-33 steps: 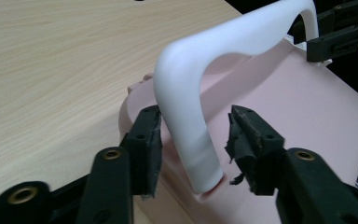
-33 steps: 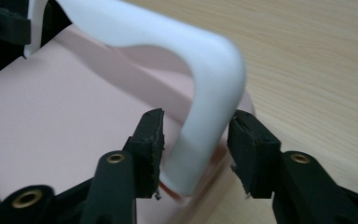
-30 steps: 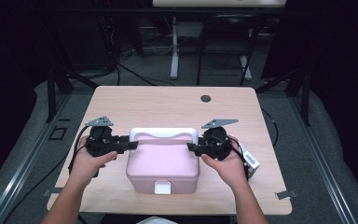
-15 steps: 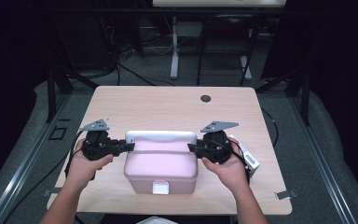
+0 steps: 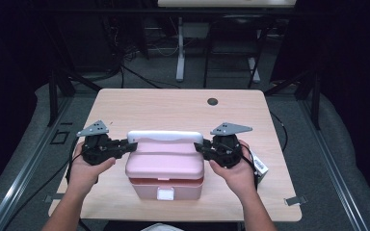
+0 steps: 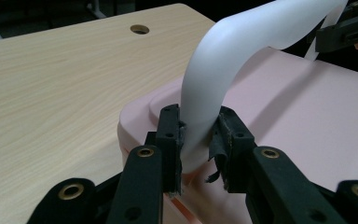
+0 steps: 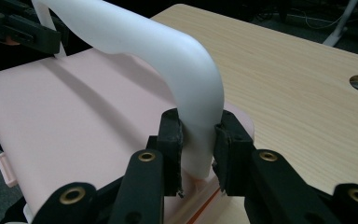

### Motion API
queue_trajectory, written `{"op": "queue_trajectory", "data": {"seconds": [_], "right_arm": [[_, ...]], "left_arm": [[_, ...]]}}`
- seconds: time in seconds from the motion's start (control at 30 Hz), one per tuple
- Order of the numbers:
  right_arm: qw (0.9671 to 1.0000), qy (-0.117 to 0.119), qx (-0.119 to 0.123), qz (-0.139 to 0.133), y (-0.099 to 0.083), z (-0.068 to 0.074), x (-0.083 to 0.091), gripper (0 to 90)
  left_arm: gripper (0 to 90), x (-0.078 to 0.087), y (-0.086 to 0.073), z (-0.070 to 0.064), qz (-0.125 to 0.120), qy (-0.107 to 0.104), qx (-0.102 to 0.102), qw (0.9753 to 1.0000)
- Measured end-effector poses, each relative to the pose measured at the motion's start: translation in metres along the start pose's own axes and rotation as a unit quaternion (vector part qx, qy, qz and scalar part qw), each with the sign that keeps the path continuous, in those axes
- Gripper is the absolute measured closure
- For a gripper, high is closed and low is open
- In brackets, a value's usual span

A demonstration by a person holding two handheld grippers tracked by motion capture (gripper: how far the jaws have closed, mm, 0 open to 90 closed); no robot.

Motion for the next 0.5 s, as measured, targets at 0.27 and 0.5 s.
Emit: {"op": "queue_trajectory", "data": {"seconds": [0.27,0.5], "right_arm": [[0.9999,0.001,0.004,-0.010,0.004,0.001,0.004,73.6],[0.9998,0.007,-0.008,-0.019,0.009,-0.002,0.006,73.5]], "left_arm": [[70.8,0.021,0.005,0.000,-0.015,0.021,-0.010,0.9996],[80.5,0.034,0.001,0.000,-0.011,0.028,-0.008,0.9995]]}}
Point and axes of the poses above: each handheld gripper's, and its own axes: x roughly backward along the jaws, y roughly out of its top, z roughly to its left, the point moved 5 cm from there along -x, roughly forward along the jaws, and after that the axes turned 9 degrees about -x, right-handed, at the moved point
